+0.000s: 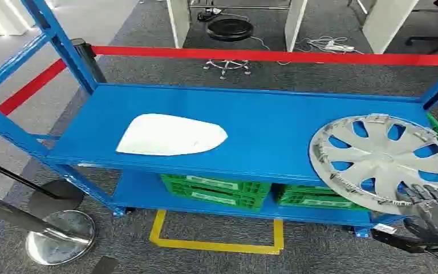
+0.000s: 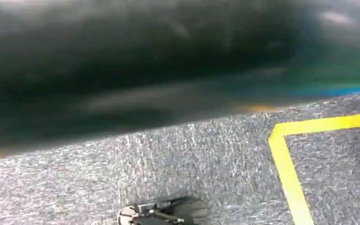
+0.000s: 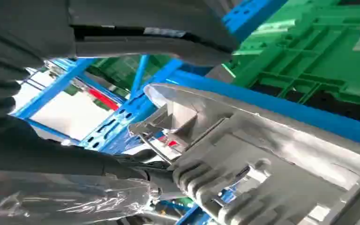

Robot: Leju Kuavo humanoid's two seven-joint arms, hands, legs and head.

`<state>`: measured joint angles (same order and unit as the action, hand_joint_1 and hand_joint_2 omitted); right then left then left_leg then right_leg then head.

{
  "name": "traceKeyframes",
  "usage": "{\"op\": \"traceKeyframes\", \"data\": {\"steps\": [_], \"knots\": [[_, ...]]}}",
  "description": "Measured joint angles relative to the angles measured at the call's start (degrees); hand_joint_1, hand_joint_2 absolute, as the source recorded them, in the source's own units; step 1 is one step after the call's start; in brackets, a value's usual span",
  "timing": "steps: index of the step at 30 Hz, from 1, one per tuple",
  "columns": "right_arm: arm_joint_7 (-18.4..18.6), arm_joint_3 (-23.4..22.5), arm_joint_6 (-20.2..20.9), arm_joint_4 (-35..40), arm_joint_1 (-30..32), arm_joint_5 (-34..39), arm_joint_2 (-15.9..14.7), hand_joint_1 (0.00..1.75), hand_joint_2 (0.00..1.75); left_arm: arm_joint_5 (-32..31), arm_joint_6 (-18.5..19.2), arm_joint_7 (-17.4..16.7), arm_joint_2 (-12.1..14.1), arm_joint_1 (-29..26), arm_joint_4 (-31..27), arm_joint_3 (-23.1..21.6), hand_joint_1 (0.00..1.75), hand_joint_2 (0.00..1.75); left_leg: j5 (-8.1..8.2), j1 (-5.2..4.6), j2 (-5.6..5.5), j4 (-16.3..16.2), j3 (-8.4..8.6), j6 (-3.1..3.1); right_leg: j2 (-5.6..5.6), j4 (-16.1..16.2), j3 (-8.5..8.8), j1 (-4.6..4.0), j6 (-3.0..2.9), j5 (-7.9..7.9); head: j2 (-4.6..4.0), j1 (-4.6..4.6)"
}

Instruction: Take the parts from the cabinet and place them on the table.

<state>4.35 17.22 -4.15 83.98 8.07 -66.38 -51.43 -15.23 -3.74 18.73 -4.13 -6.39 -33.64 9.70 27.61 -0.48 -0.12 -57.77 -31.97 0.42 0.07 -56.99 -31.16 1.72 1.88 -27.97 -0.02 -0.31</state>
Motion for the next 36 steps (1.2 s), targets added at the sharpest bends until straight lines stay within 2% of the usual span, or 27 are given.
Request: {"op": "traceKeyframes", "data": {"steps": [1, 3, 4, 5, 6, 7, 9, 10, 11, 14, 15, 16, 17, 19, 20, 21, 22, 24, 25, 26, 29, 30, 31, 32, 34, 35, 36], "knots": [[0.02, 0.00, -0.90, -0.29, -0.20, -0.42, 0.37, 0.00, 0.00, 0.00, 0.00, -0.04, -0.02, 0.02, 0.00, -0.02, 0.00, 0.00, 1.57, -0.02, 0.02, -1.95, -0.85, -0.34, -0.01, 0.00, 0.01, 0.01, -0.34, -0.01, 0.00, 0.31], [0.13, 0.09, -2.38, -1.09, -0.38, -1.12, 1.53, 0.00, 0.00, -0.06, 0.06, -0.33, -0.09, -0.01, -0.02, -0.13, 0.00, 0.00, 6.17, 0.26, 0.02, -10.78, -4.90, -0.68, -0.06, 0.00, -0.08, -0.07, -0.70, -0.01, 0.00, 0.41], [0.24, 0.15, -2.98, -1.45, -0.52, -1.32, 2.17, 0.00, 0.00, -0.11, 0.09, -0.44, -0.11, -0.14, 0.00, -0.15, 0.00, 0.00, 7.84, 0.33, 0.02, -15.48, -7.10, -0.79, -0.06, -0.02, -0.13, -0.13, -0.75, -0.02, 0.00, 0.41], [0.31, 0.15, -3.80, -1.95, -0.72, -1.66, 3.02, 0.00, 0.00, -0.13, 0.09, -0.55, -0.13, -0.32, -0.02, -0.17, 0.00, 0.00, 7.97, 0.35, 0.02, -17.43, -7.99, -0.82, 0.00, -0.02, -0.11, -0.13, -0.76, -0.02, 0.00, 0.41], [0.31, 0.17, -4.59, -2.41, -0.89, -2.06, 3.76, 0.00, 0.00, -0.24, 0.13, -0.70, -0.15, -0.44, -0.02, -0.17, 0.00, 0.00, 6.60, 0.37, 0.02, -16.60, -7.59, -0.78, 0.08, -0.03, -0.04, -0.13, -0.75, -0.02, 0.00, 0.46], [0.31, 0.17, -5.26, -2.75, -0.97, -2.19, 4.40, 0.00, 0.00, -0.37, 0.17, -0.85, -0.13, -0.44, -0.02, -0.17, 0.00, 0.00, 4.42, 0.37, 0.02, -13.80, -6.25, -0.65, 0.14, -0.04, 0.01, -0.13, -0.75, -0.02, 0.00, 0.46], [0.31, 0.15, -6.62, -3.39, -1.04, -2.71, 5.66, 0.00, 0.00, -0.48, 0.20, -1.03, -0.13, -0.40, -0.31, -0.17, 0.00, 0.00, -0.42, 0.37, 0.02, -3.99, -1.39, -0.16, 0.17, -0.04, 0.23, -0.12, -0.63, -0.07, 0.00, 0.46], [0.31, 0.13, -7.09, -3.65, -1.03, -2.93, 6.10, 0.00, 0.00, -0.50, 0.22, -1.03, -0.13, -0.32, -0.35, -0.17, 0.00, 0.00, -0.40, 0.29, 0.01, -0.91, 0.04, 0.06, 0.14, -0.11, 0.18, -0.31, -0.35, -0.13, 0.00, 0.44], [0.28, 0.09, -7.44, -3.94, -1.05, -3.06, 6.43, 0.00, 0.00, -0.50, 0.22, -1.11, -0.15, -0.20, -0.37, -0.20, 0.00, 0.00, -0.09, 0.26, -0.05, 0.36, 0.34, 0.18, 0.22, -0.47, -0.18, -0.57, 0.04, -0.29, 0.00, 0.37], [0.24, 0.00, -7.89, -4.53, -1.07, -3.19, 7.35, 0.00, 0.00, -0.52, 0.24, -1.18, -0.17, -0.42, -0.55, -0.24, 0.00, 0.00, -0.35, 0.13, -0.06, 0.13, -0.08, 0.93, 0.15, 0.10, -0.18, -0.42, 1.11, 0.20, 0.00, 0.39], [0.22, 0.00, -7.89, -4.70, -1.03, -3.19, 7.54, 0.00, 0.00, -0.52, 0.24, -1.18, -0.24, -0.42, -0.59, -0.28, 0.00, 0.00, -0.75, 0.51, 0.00, 0.58, 0.04, 1.50, 0.08, -0.27, -0.86, -0.30, 1.41, -0.31, 0.00, 0.39], [0.24, -0.04, -7.94, -4.86, -1.10, -3.19, 7.67, 0.00, 0.00, -0.52, 0.24, -1.18, -0.17, -0.35, -0.66, -0.28, 0.00, 0.00, -0.80, 0.50, 0.00, 0.59, -0.03, 1.68, -0.02, -1.78, -1.44, -0.32, 1.51, -1.56, 0.00, 0.13], [0.24, -0.02, -8.00, -5.01, -1.22, -3.22, 7.83, 0.00, 0.00, -0.52, 0.24, -1.18, -0.13, -0.32, -0.72, -0.28, 0.00, 0.00, -0.81, 0.46, 0.00, 0.59, -0.11, 1.97, 0.00, -5.17, -2.96, -0.31, 1.57, -3.59, 0.00, -0.04], [0.24, 0.00, -8.15, -5.40, -1.19, -3.22, 8.33, 0.00, 0.00, -0.52, 0.26, -1.18, -0.15, -0.37, -0.76, -0.28, 0.00, 0.00, -0.85, 0.19, 0.02, 0.57, -0.30, 2.11, 0.00, -15.11, -7.58, -0.32, 1.81, -7.89, 0.00, 0.00], [0.24, 0.00, -8.24, -5.53, -1.21, -3.22, 8.51, 0.00, 0.00, -0.52, 0.31, -1.18, -0.15, -0.42, -0.76, -0.28, 0.00, 0.00, -0.86, 0.07, 0.03, 0.55, -0.33, 2.12, -0.01, -18.13, -9.11, -0.32, 1.82, -8.56, 0.00, 0.02], [0.24, 0.00, -8.29, -5.64, -1.21, -3.22, 8.70, 0.00, 0.00, -0.52, 0.37, -1.18, -0.17, -0.46, -0.77, -0.31, 0.00, 0.00, -0.86, 0.01, 0.03, 0.55, -0.29, 2.13, -0.01, -17.92, -9.07, -0.33, 1.72, -7.64, 0.00, 0.02], [0.24, -0.02, -8.31, -5.73, -1.25, -3.22, 8.83, 0.00, 0.00, -0.52, 0.37, -1.18, -0.17, -0.45, -0.76, -0.31, 0.00, 0.00, -0.85, -0.01, 0.02, 0.54, -0.24, 2.13, -0.01, -15.31, -7.79, -0.36, 1.62, -5.71, 0.00, 0.00], [0.24, -0.11, -8.44, -5.79, -1.45, -3.22, 8.94, 0.00, 0.00, -0.52, 0.39, -1.18, -0.20, -0.41, -0.76, -0.31, 0.00, 0.00, -0.82, -0.05, -0.01, 0.53, 0.00, 2.07, -0.03, -4.88, -2.46, -0.38, 1.12, -0.67, 0.00, 0.02], [0.22, -0.20, -8.48, -5.84, -1.65, -3.22, 9.01, 0.00, 0.00, -0.55, 0.39, -1.18, -0.22, -0.41, -0.79, -0.31, 0.00, 0.00, -0.77, -0.09, -0.01, 0.53, 0.05, 1.92, -0.13, -0.58, -0.46, -0.49, 0.80, -0.51, 0.00, 0.00], [0.09, -0.20, -8.75, -5.88, -1.83, -3.26, 9.09, 0.00, 0.00, -0.59, 0.39, -1.18, -0.26, -0.39, -0.79, -0.31, 0.00, 0.00, -0.66, -0.47, -0.03, 0.27, -0.17, 1.61, -0.05, 0.06, 0.22, -0.72, 0.61, -0.64, 0.00, 0.11], [-0.18, -0.20, -9.16, -6.01, -1.89, -3.35, 9.51, 0.00, 0.00, -0.85, 0.55, -1.18, -0.28, -0.40, -0.79, -0.31, 0.00, 0.00, -1.02, -0.05, -0.01, 0.44, -0.22, 0.74, 0.07, -0.06, 0.15, -1.13, 0.06, -0.33, 0.00, 0.09], [-0.20, -0.20, -9.23, -6.06, -1.91, -3.41, 9.64, 0.00, 1.75, -0.92, 0.57, -1.18, -0.20, -0.37, -0.85, -0.31, 0.00, 0.00, -0.64, -0.10, -0.04, 0.19, -0.35, 0.30, -0.02, 0.48, 0.36, -0.68, -0.49, 0.10, 0.00, 0.02], [-0.20, -0.20, -9.20, -6.06, -1.98, -3.48, 9.73, 0.00, 1.75, -1.03, 0.59, -1.18, -0.17, -0.39, -0.87, -0.31, 0.00, 0.00, 0.33, 0.00, 0.00, -0.80, -0.66, -0.12, -0.05, 0.58, 0.40, -0.58, -0.73, 0.23, 0.00, 0.18], [-0.20, -0.20, -9.10, -6.08, -2.03, -3.48, 9.81, 0.00, 1.75, -1.05, 0.65, -1.20, -0.20, -0.38, -0.90, -0.31, 0.00, 0.00, 2.41, 0.10, -0.02, -3.63, -1.84, -0.39, -0.09, 0.58, 0.33, -0.53, -1.08, 0.23, 0.00, 0.44], [-0.02, -0.15, -8.28, -6.10, -2.03, -3.39, 10.17, 0.33, 1.75, -1.11, 0.83, -1.46, -0.24, -0.44, -0.90, -0.33, 0.00, 0.00, 6.99, 0.50, -0.01, -12.89, -5.95, -0.76, -0.15, 0.57, 0.20, -0.53, -1.16, 0.26, 0.00, 0.35], [0.17, -0.13, -7.83, -6.12, -2.02, -3.35, 10.32, 0.59, 1.75, -1.14, 0.94, -1.55, -0.26, -0.58, -0.92, -0.33, 0.00, 0.00, 8.17, 0.59, -0.01, -16.66, -7.63, -0.91, -0.14, 0.56, 0.16, -0.53, -1.15, 0.27, 0.00, 0.39], [0.30, -0.13, -7.39, -6.16, -1.97, -3.35, 10.49, 0.63, 1.75, -1.20, 1.01, -1.73, -0.28, -0.78, -0.96, -0.33, 0.00, 0.00, 7.72, 0.70, -0.01, -17.38, -7.89, -1.03, -0.13, 0.55, 0.20, -0.51, -1.14, 0.27, 0.00, 0.37]]}}
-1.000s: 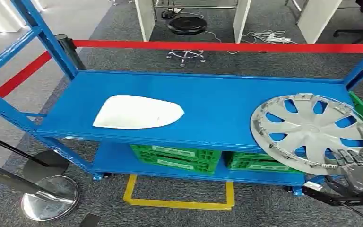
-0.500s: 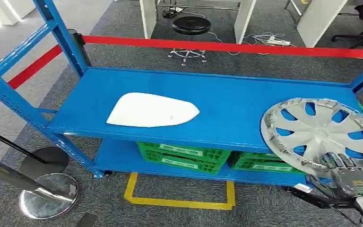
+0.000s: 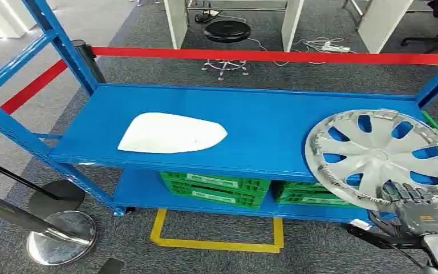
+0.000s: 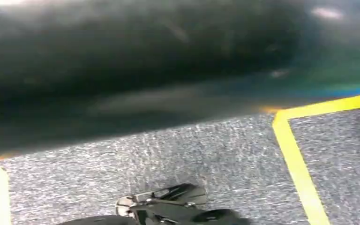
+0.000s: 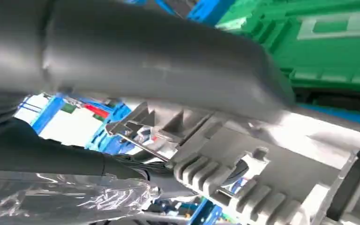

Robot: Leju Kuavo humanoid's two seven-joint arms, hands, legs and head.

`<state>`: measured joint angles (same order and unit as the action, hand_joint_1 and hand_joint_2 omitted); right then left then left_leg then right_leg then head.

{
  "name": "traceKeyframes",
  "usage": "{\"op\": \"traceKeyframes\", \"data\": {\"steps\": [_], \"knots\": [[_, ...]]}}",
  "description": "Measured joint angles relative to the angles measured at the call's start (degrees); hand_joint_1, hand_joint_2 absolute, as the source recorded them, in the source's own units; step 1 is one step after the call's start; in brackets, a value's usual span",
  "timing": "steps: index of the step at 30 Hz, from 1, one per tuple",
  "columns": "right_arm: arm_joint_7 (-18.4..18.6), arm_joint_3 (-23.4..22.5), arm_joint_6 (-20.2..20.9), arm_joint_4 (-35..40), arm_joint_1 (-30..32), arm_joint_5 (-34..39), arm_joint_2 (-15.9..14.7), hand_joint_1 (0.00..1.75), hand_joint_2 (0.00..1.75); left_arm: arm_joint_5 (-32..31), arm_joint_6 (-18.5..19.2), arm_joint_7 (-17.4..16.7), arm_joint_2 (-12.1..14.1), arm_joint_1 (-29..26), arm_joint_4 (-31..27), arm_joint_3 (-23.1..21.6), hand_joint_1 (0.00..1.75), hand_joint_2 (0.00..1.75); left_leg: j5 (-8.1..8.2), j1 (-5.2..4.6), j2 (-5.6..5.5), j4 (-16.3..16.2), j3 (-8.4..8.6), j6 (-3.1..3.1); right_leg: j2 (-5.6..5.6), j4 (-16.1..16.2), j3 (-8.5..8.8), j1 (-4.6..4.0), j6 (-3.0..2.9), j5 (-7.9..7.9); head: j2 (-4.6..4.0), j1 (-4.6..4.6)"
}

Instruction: Take the parts from the cabinet and place them on the table.

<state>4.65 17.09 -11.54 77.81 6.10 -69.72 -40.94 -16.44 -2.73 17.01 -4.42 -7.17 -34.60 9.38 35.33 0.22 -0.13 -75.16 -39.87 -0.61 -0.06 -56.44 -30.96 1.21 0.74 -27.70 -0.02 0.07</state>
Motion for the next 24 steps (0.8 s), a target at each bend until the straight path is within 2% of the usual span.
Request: {"op": "traceKeyframes", "data": {"steps": [1, 3, 4, 5, 6, 8, 9, 10, 11, 13, 14, 15, 16, 18, 19, 20, 23, 24], "knots": [[0.05, 0.00, 0.33, -0.05, 0.05, -0.02, 0.13, 1.15, 1.75, -0.11, 0.07, -0.26, 0.00, -0.17, -0.11, 0.02, 0.00, 0.00, -1.73, 0.11, 0.00, 1.73, 0.90, -0.06, 0.03, -0.02, 0.03, 0.04, 0.02, 0.00, 0.00, 0.04], [0.33, -0.04, 0.59, -0.09, 0.16, -0.13, 0.35, 1.34, 1.75, -0.46, 0.20, -0.48, 0.00, -0.31, -0.48, 0.09, 0.00, 0.00, -6.58, 0.32, 0.01, 10.41, 5.25, -0.03, 0.06, -0.16, 0.13, 0.21, 0.21, -0.04, 0.00, 0.04], [0.46, -0.15, 0.59, -0.09, 0.15, -0.22, 0.42, 1.45, 1.75, -0.52, 0.24, -0.50, 0.00, -0.31, -0.66, 0.11, 0.00, 0.00, -8.36, 0.42, 0.01, 15.06, 7.62, 0.02, 0.09, -0.28, 0.12, 0.23, 0.55, -0.10, 0.00, 0.04], [0.68, -0.55, 0.57, -0.09, 0.18, -0.33, 0.44, 1.41, 1.75, -0.61, 0.35, -0.57, -0.11, -0.24, -0.77, 0.11, 0.00, 0.00, -7.48, 0.20, -0.02, 17.25, 8.54, 0.20, 0.19, -0.77, -0.19, -0.19, 1.15, -0.35, 0.00, 0.11], [0.76, -0.87, 0.48, -0.09, 0.21, -0.39, 0.48, 1.40, 1.75, -0.72, 0.44, -0.59, -0.20, -0.21, -0.94, 0.13, 0.00, 0.00, -7.40, 0.22, -0.07, 17.06, 8.29, 0.81, 0.21, -0.69, -0.42, -0.14, 1.51, -0.18, 0.00, -0.03], [0.99, -1.36, 0.31, -0.07, 0.24, -0.46, 0.57, 1.43, 1.75, -0.92, 0.63, -0.68, -0.35, -0.55, -1.05, 0.15, 0.00, 0.00, -7.38, -0.04, -0.07, 17.11, 8.18, 1.45, 0.21, -0.31, -0.28, 0.01, 2.12, 0.06, 0.00, -0.05], [0.98, -1.51, 0.15, -0.05, 0.27, -0.48, 0.57, 1.62, 1.75, -0.94, 0.76, -0.68, -0.50, -0.66, -1.14, 0.15, 0.00, 0.00, -7.67, 0.19, -0.04, 17.47, 8.26, 1.96, 0.23, -0.25, -0.23, 0.07, 2.49, -0.03, 0.00, 0.04], [1.05, -1.62, 0.11, -0.05, 0.37, -0.52, 0.59, 1.73, 1.75, -0.98, 0.76, -0.68, -0.48, -0.68, -1.27, 0.20, 0.00, 0.00, -7.88, 0.37, 0.07, 17.62, 8.29, 2.34, 0.13, -1.12, -0.97, 0.11, 2.71, -0.84, 0.00, -0.11], [1.07, -1.84, 0.11, -0.05, 0.36, -0.55, 0.59, 1.71, 1.75, -0.98, 0.74, -0.66, -0.50, -0.59, -1.42, 0.28, 0.00, 0.00, -7.91, 0.33, 0.06, 17.62, 8.18, 2.75, 0.07, -4.02, -2.31, 0.09, 2.77, -2.87, 0.00, -0.48], [1.16, -1.90, 0.07, -0.05, 0.43, -0.61, 0.74, 1.64, 1.75, -1.03, 0.76, -0.66, -0.63, -0.63, -1.46, 0.31, 0.00, 0.00, -7.91, 0.07, 0.04, 17.61, 8.08, 3.04, 0.09, -13.01, -6.43, 0.07, 2.89, -7.08, 0.00, -0.55], [1.16, -1.90, 0.11, -0.07, 0.62, -0.61, 0.96, 1.64, 1.75, -1.05, 0.81, -0.68, -0.68, -0.70, -1.48, 0.31, 0.00, 0.00, -7.90, -0.08, 0.04, 17.60, 8.04, 3.07, 0.08, -16.68, -8.23, 0.06, 2.93, -8.34, 0.00, -0.57], [1.16, -1.92, 0.04, -0.07, 1.04, -0.61, 1.12, 1.64, 1.75, -1.09, 0.83, -0.68, -0.77, -0.83, -1.49, 0.31, 0.00, 0.00, -7.90, -0.21, 0.01, 17.59, 8.05, 3.07, 0.09, -18.36, -9.13, 0.05, 2.85, -8.33, 0.00, -0.55], [1.18, -1.99, -0.04, -0.07, 1.28, -0.59, 1.27, 1.64, 1.75, -1.20, 0.85, -0.74, -0.81, -0.93, -1.53, 0.33, 0.00, 0.00, -7.88, -0.34, -0.01, 17.57, 8.07, 3.09, 0.08, -17.10, -8.65, 0.03, 2.70, -6.93, 0.00, -0.57], [1.14, -2.34, -0.19, -0.02, 1.53, -0.59, 1.49, 1.64, 1.75, -1.29, 0.90, -0.79, -0.90, -0.92, -1.60, 0.39, 0.00, 0.00, -7.84, -0.52, -0.02, 17.55, 8.21, 3.09, 0.07, -7.86, -4.22, -0.01, 2.22, -1.75, 0.00, -0.55], [1.14, -2.45, -0.26, 0.00, 1.54, -0.59, 1.49, 1.64, 1.75, -1.31, 0.92, -0.79, -0.94, -0.91, -1.75, 0.42, 0.00, 0.00, -7.79, -0.61, -0.02, 17.55, 8.30, 3.01, 0.05, -2.93, -1.68, -0.06, 1.92, 0.15, 0.00, -0.55], [1.14, -2.49, -0.37, 0.02, 1.47, -0.59, 1.51, 1.64, 1.75, -1.31, 0.92, -0.79, -1.01, -0.88, -1.84, 0.44, 0.00, 0.00, -7.70, -0.99, 0.00, 17.50, 8.17, 2.80, 0.03, -1.27, -0.61, -0.37, 1.78, -0.95, 0.00, -0.48], [1.07, -2.58, -0.50, 0.24, 1.78, -0.59, 1.60, 1.64, 1.75, -1.38, 0.94, -0.81, -1.14, -0.90, -1.99, 0.52, 0.00, 0.00, -7.95, -0.77, -0.02, 17.42, 7.94, 2.01, 0.12, -1.06, -0.58, -0.63, 1.27, -0.58, 0.00, -0.46], [1.03, -2.58, -0.50, 0.28, 1.86, -0.59, 1.62, 1.64, 1.75, -1.38, 0.94, -0.81, -1.11, -0.88, -2.05, 0.55, 0.00, 0.00, -7.91, -0.88, -0.04, 17.44, 8.00, 1.67, 0.11, -0.76, -0.54, -0.43, 0.91, -0.38, 0.00, -0.48]]}}
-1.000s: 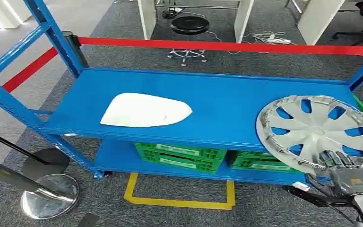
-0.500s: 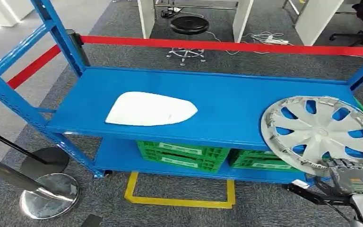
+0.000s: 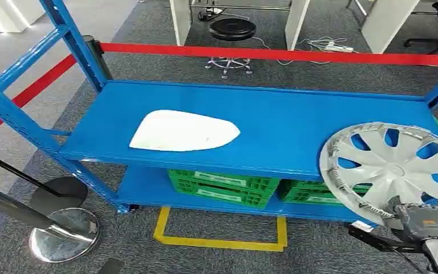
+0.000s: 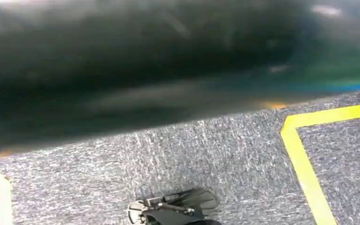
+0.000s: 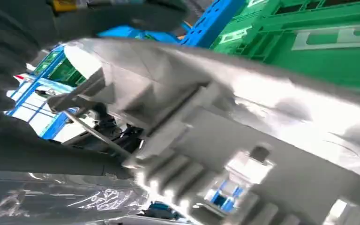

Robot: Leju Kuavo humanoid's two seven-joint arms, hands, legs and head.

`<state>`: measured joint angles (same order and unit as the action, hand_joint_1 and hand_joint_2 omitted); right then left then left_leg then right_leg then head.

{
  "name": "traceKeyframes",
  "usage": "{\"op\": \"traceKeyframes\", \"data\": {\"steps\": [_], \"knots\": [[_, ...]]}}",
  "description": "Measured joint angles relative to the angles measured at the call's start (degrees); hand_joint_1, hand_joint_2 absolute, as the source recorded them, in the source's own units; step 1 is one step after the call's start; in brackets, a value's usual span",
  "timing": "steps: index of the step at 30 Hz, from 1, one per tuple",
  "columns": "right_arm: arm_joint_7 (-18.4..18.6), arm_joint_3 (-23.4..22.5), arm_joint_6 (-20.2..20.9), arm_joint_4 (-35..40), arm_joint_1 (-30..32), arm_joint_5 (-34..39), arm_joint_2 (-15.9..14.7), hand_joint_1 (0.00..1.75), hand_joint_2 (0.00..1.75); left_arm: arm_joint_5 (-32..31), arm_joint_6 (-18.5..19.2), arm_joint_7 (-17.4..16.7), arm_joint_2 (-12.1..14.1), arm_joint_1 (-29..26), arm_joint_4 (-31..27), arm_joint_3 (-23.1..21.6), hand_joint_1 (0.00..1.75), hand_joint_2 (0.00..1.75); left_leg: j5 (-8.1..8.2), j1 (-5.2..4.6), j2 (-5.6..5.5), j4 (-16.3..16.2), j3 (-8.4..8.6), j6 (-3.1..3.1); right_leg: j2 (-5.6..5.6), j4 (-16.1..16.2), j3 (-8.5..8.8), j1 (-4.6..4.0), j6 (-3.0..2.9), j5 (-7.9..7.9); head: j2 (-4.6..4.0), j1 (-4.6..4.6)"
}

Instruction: Take the parts from the cabinet and place them on the table.

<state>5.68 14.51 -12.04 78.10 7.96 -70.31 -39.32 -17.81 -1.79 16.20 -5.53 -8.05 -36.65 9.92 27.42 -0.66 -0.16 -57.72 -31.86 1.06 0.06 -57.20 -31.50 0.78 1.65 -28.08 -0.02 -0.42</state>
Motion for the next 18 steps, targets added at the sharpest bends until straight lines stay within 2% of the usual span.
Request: {"op": "traceKeyframes", "data": {"steps": [1, 2, 4, 5, 6, 7, 8, 9, 10, 11, 12, 15, 16, 17, 18], "knots": [[0.00, 0.00, -0.02, 0.15, 0.03, 0.00, 0.04, 1.64, 1.75, 0.00, 0.00, 0.00, 0.07, -0.04, -0.13, 0.07, 0.00, 0.00, 0.61, 0.12, -0.03, -0.51, -0.15, -0.35, -0.18, 0.40, 0.27, 0.38, -0.43, 0.33, 0.00, 0.00], [0.00, -0.11, -0.04, 0.24, 0.02, 0.00, 0.09, 1.64, 1.75, 0.00, 0.00, 0.00, 0.07, 0.01, -0.20, 0.07, 0.00, 0.00, 2.25, 0.08, 0.01, -2.36, -0.96, -0.71, -0.21, 0.43, 0.27, 0.41, -0.76, 0.33, 0.00, 0.35], [0.00, -0.13, -0.07, 0.33, 0.06, 0.00, 0.28, 1.68, 1.75, 0.00, 0.00, 0.00, 0.04, 0.01, -0.20, 0.07, 0.00, 0.00, 6.95, 0.48, 0.02, -11.17, -4.93, -1.23, -0.43, 0.43, 0.20, 0.43, -0.98, 0.29, 0.00, 0.39], [0.00, -0.15, -0.07, 0.33, 0.06, 0.00, 0.37, 1.66, 1.75, 0.00, 0.00, 0.00, 0.02, -0.05, -0.20, 0.07, 0.00, 0.00, 8.53, 0.60, 0.02, -15.36, -6.88, -1.41, -0.46, 0.42, 0.15, 0.42, -0.99, 0.28, 0.00, 0.37], [0.00, -0.15, -0.04, 0.33, 0.07, 0.00, 0.46, 1.66, 1.75, 0.00, 0.00, 0.00, 0.02, -0.24, -0.20, 0.07, 0.00, 0.00, 8.81, 0.72, 0.02, -17.62, -7.90, -1.56, -0.45, 0.41, 0.17, 0.43, -0.99, 0.28, 0.00, 0.42], [0.04, -0.15, -0.15, 0.33, 0.13, -0.02, 0.57, 1.68, 1.75, -0.04, 0.00, -0.07, 0.02, -0.38, -0.20, 0.07, 0.00, 0.00, 7.75, 0.83, 0.03, -17.13, -7.65, -1.64, -0.43, 0.40, 0.23, 0.45, -0.98, 0.28, 0.00, 0.39], [0.15, -0.20, -0.35, 0.33, 0.20, -0.09, 0.68, 1.68, 1.75, -0.18, 0.04, -0.13, 0.04, -0.43, -0.20, 0.11, 0.00, 0.00, 5.53, 0.96, 0.03, -14.43, -6.39, -1.65, -0.40, 0.37, 0.29, 0.48, -0.95, 0.26, 0.00, 0.44], [0.30, -0.31, -0.59, 0.33, 0.28, -0.20, 0.83, 1.73, 1.75, -0.31, 0.07, -0.18, 0.04, -0.43, -0.20, 0.17, 0.00, 0.00, 2.91, 1.06, 0.03, -10.03, -4.29, -1.60, -0.35, 0.31, 0.39, 0.53, -0.86, 0.21, 0.00, 0.39], [0.44, -0.48, -0.81, 0.41, 0.36, -0.24, 0.94, 1.68, 1.75, -0.35, 0.09, -0.17, 0.04, -0.44, -0.26, 0.30, 0.00, 0.00, 0.29, 1.13, 0.03, -4.61, -1.60, -1.47, -0.33, 0.23, 0.51, 0.55, -0.64, 0.08, 0.00, 0.44], [0.55, -0.70, -0.94, 0.52, 0.53, -0.31, 1.03, 1.66, 1.75, -0.42, 0.13, -0.17, 0.02, -0.45, -0.28, 0.48, 0.00, 0.00, 0.14, 1.08, 0.00, -1.51, -0.12, -1.20, -0.30, 0.08, 0.47, 0.38, -0.29, -0.05, 0.00, 0.42], [0.65, -1.07, -1.22, 0.65, 0.59, -0.37, 1.07, 1.66, 1.75, -0.50, 0.18, -0.24, -0.11, -0.40, -0.31, 0.57, 0.00, 0.00, 0.66, 1.05, -0.03, -0.06, 0.35, -0.94, -0.15, -0.42, 0.08, 0.16, 0.12, -0.22, 0.00, 0.37], [0.72, -1.71, -1.71, 0.85, 0.74, -0.50, 1.20, 1.68, 1.75, -0.81, 0.24, -0.44, -0.33, -0.63, -0.35, 0.70, 0.00, 0.00, 0.65, 0.75, 0.02, -0.41, -0.08, 0.05, -0.13, 0.20, 0.07, 0.39, 1.12, 0.19, 0.00, 0.35], [0.74, -1.92, -1.79, 1.07, 1.01, -0.55, 1.22, 1.64, 1.75, -0.87, 0.26, -0.44, -0.37, -0.57, -0.35, 0.79, 0.00, 0.00, 0.20, 1.16, 0.09, 0.07, 0.05, 0.72, -0.16, -0.05, -0.32, 0.51, 1.45, -0.18, 0.00, 0.37], [0.72, -2.12, -1.97, 1.22, 1.24, -0.61, 1.29, 1.64, 1.75, -0.87, 0.24, -0.44, -0.42, -0.52, -0.39, 0.92, 0.00, 0.00, 0.19, 1.15, 0.12, 0.07, 0.00, 0.96, -0.20, -1.54, -1.07, 0.51, 1.59, -1.45, 0.00, 0.11], [0.74, -2.40, -2.40, 1.27, 1.23, -0.81, 1.42, 1.64, 1.75, -0.90, 0.26, -0.42, -0.46, -0.46, -0.42, 1.03, 0.00, 0.00, 0.15, 1.13, 0.11, 0.05, -0.05, 1.24, -0.15, -5.27, -2.70, 0.50, 1.65, -3.60, 0.00, -0.17]]}}
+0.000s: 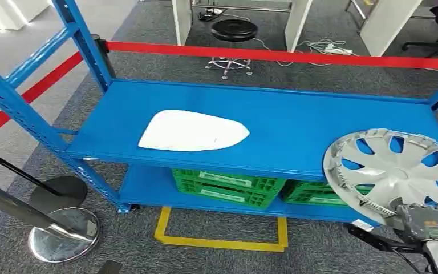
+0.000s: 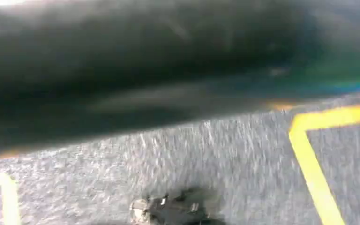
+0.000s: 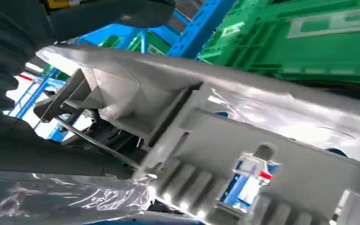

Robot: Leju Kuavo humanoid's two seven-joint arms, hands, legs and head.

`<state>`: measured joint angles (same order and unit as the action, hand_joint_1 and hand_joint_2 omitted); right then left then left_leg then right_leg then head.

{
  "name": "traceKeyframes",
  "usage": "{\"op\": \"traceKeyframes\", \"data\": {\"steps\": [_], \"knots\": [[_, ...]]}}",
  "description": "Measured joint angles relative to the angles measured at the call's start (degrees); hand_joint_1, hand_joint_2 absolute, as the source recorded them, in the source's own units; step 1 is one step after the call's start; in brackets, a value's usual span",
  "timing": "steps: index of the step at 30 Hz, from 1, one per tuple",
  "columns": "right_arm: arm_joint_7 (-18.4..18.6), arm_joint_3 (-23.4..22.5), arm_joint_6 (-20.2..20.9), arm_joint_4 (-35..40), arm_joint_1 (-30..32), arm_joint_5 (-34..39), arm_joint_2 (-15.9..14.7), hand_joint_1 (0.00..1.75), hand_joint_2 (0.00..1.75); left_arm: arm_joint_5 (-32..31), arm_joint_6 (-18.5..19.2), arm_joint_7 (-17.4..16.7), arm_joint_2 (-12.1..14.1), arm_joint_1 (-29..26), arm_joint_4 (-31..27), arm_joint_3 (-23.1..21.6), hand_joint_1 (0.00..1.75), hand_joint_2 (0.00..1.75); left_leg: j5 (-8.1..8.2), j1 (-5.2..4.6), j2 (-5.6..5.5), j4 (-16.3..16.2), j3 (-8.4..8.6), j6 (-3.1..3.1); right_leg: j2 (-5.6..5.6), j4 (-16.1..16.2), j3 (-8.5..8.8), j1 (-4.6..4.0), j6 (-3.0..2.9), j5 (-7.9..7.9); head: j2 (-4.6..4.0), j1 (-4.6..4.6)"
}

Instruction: Take the parts from the cabinet and place them on the table.

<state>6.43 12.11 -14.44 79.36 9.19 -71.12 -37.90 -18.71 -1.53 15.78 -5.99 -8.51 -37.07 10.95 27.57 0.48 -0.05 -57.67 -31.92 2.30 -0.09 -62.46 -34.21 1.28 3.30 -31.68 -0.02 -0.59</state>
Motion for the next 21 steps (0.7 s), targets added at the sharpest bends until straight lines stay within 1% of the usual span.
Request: {"op": "traceKeyframes", "data": {"steps": [1, 2, 3, 4, 5, 6, 7, 8, 9, 10, 12, 13, 14, 15, 16, 17, 18, 19, 20, 21], "knots": [[0.00, -0.17, -0.57, 0.04, 0.03, -0.26, 0.11, 1.66, 1.75, -0.09, 0.02, 0.00, -0.05, 0.00, 0.00, 0.00, 0.00, 0.00, -0.03, -0.11, 0.00, -0.01, -0.04, 0.05, -0.01, -4.85, -2.27, 0.00, 0.10, -2.26, 0.00, -0.02], [0.02, -0.42, -2.22, 0.46, 0.17, -0.70, 0.35, 1.68, 1.75, -0.20, 0.18, 0.00, -0.15, -0.05, 0.00, 0.02, 0.00, 0.00, -0.01, -0.20, 0.01, -0.02, -0.08, 0.08, 0.00, -9.78, -4.66, -0.01, 0.23, -4.27, 0.00, 0.02], [0.02, -0.59, -3.31, 0.94, 0.32, -1.03, 0.57, 1.71, 1.75, -0.24, 0.22, -0.02, -0.20, -0.11, 0.00, 0.04, 0.00, 0.00, 0.00, -0.28, 0.01, -0.04, -0.08, 0.09, -0.02, -13.56, -6.60, -0.02, 0.24, -5.20, 0.00, 0.00], [-0.02, -0.72, -3.63, 1.38, 0.40, -1.18, 0.81, 1.68, 1.75, -0.39, 0.24, -0.02, -0.22, -0.13, 0.00, 0.04, 0.00, 0.00, 0.01, -0.29, 0.01, -0.04, -0.05, 0.09, -0.02, -13.97, -7.05, -0.02, 0.19, -4.55, 0.00, 0.04], [-0.08, -0.94, -3.94, 1.92, 0.47, -1.44, 0.98, 1.66, 1.75, -0.46, 0.30, -0.02, -0.22, -0.12, -0.02, 0.07, 0.00, 0.00, 0.04, -0.29, -0.01, -0.07, 0.00, 0.08, -0.02, -11.74, -6.14, -0.01, 0.10, -2.63, 0.00, -0.02], [-0.20, -1.27, -4.64, 2.67, 0.56, -1.93, 1.14, 1.66, 1.75, -0.48, 0.37, -0.02, -0.24, -0.12, -0.02, 0.09, 0.00, 0.00, 0.09, -0.28, -0.05, -0.08, 0.10, 0.03, -0.04, -7.17, -4.01, 0.04, -0.02, 0.09, 0.00, 0.00], [-0.33, -1.71, -5.85, 3.70, 0.58, -2.56, 1.33, 1.68, 1.75, -0.52, 0.42, -0.02, -0.33, -0.13, -0.02, 0.11, 0.00, 0.00, 0.22, -0.26, -0.08, -0.11, 0.24, -0.15, -0.05, -1.62, -1.33, 0.11, -0.13, 2.76, 0.00, 0.00], [-0.57, -2.25, -7.56, 5.04, 0.50, -3.36, 1.53, 1.66, 1.75, -0.55, 0.50, -0.02, -0.37, -0.14, -0.04, 0.11, 0.00, 0.00, 0.37, -0.35, -0.08, -0.19, 0.30, -0.41, -0.06, 3.18, 1.00, 0.19, -0.14, 4.29, 0.00, -0.04], [-0.92, -2.66, -9.39, 6.59, 0.05, -4.21, 1.99, 1.66, 1.75, -0.55, 0.55, 0.00, -0.35, -0.13, -0.04, 0.26, 0.00, 0.00, 0.53, -0.85, -0.08, -0.43, -0.01, -0.81, 0.00, 4.46, 2.30, -0.11, -0.25, 3.24, 0.00, -0.11], [-1.18, -3.09, -10.72, 8.31, 0.00, -4.81, 2.30, 1.64, 1.75, -0.57, 0.57, -0.02, -0.40, -0.13, -0.04, 0.39, 0.00, 0.00, 0.36, -0.90, -0.07, -0.45, -0.13, -1.11, 0.12, 4.33, 1.88, -0.05, -0.72, 3.49, 0.00, 0.11], [-1.64, -3.78, -12.97, 11.72, 0.04, -5.82, 3.19, 1.57, 1.75, -0.52, 0.68, 0.04, -0.42, -0.17, -0.04, 0.61, 0.00, 0.00, 0.16, -0.71, -0.06, -0.29, -0.01, -1.47, 0.19, 4.21, 1.70, -0.24, -1.14, 3.48, 0.00, 0.02], [-1.86, -4.24, -13.99, 13.80, -0.06, -6.32, 3.67, 1.57, 1.75, -0.50, 0.77, 0.13, -0.42, -0.16, -0.04, 0.83, 0.00, 0.00, 0.34, -0.67, -0.07, -0.39, -0.02, -1.71, 0.17, 4.33, 1.74, -0.09, -1.55, 3.63, 0.00, 0.02], [-1.99, -4.70, -14.89, 15.72, -0.30, -6.60, 4.02, 1.54, 1.75, -0.46, 0.76, 0.28, -0.42, -0.19, -0.04, 1.01, 0.00, 0.00, 1.12, -0.61, -0.08, -0.98, -0.10, -2.11, 0.11, 4.41, 1.85, 0.07, -1.86, 3.71, 0.00, 0.09], [-2.25, -5.18, -15.83, 17.50, -0.47, -6.73, 4.37, 1.57, 1.75, -0.42, 0.74, 0.52, -0.44, -0.17, -0.04, 1.14, 0.00, 0.00, 2.93, -0.61, -0.06, -3.38, -1.25, -2.43, 0.03, 4.41, 1.87, 0.06, -2.31, 3.64, 0.00, 0.52], [-2.32, -5.51, -16.48, 18.85, -0.60, -6.91, 4.64, 1.55, 1.75, -0.37, 0.77, 0.66, -0.53, -0.13, -0.04, 1.20, 0.00, 0.00, 5.11, -0.54, -0.06, -7.37, -3.10, -2.63, -0.06, 4.41, 1.85, -0.01, -2.53, 3.64, 0.00, 0.55], [-2.49, -5.79, -17.27, 20.28, -0.68, -7.00, 5.02, 1.57, 1.75, -0.33, 0.74, 0.79, -0.57, -0.17, -0.04, 1.31, 0.00, 0.00, 7.37, -0.50, -0.06, -12.61, -5.55, -2.73, -0.12, 4.40, 1.83, -0.13, -2.62, 3.60, 0.00, 0.53], [-2.76, -6.04, -17.89, 21.45, -0.69, -7.00, 5.42, 1.55, 1.75, -0.20, 0.72, 0.87, -0.68, -0.26, -0.04, 1.40, 0.00, 0.00, 8.54, -0.50, -0.06, -16.44, -7.40, -2.73, -0.14, 4.39, 1.84, -0.25, -2.73, 3.56, 0.00, 0.55], [-2.88, -6.23, -18.32, 22.46, -0.66, -6.98, 5.81, 1.57, 1.75, -0.13, 0.72, 0.98, -0.70, -0.41, -0.02, 1.44, 0.00, 0.00, 8.43, -0.51, -0.06, -18.00, -8.24, -2.63, -0.12, 4.39, 1.89, -0.39, -2.79, 3.52, 0.00, 0.52], [-3.14, -6.36, -18.82, 23.37, -0.63, -6.69, 6.17, 1.55, 1.75, -0.11, 0.72, 1.14, -0.70, -0.48, -0.02, 1.46, 0.00, 0.00, 7.08, -0.53, -0.06, -17.16, -8.00, -2.41, -0.07, 4.39, 1.96, -0.55, -2.82, 3.50, 0.00, 0.57], [-3.45, -6.43, -19.68, 24.31, -0.66, -6.08, 6.51, 1.52, 1.75, -0.02, 0.70, 1.35, -0.70, -0.48, 0.00, 1.49, 0.00, 0.00, 4.66, -0.59, -0.07, -14.17, -6.75, -2.03, 0.00, 4.39, 2.06, -0.76, -2.88, 3.46, 0.00, 0.55]]}}
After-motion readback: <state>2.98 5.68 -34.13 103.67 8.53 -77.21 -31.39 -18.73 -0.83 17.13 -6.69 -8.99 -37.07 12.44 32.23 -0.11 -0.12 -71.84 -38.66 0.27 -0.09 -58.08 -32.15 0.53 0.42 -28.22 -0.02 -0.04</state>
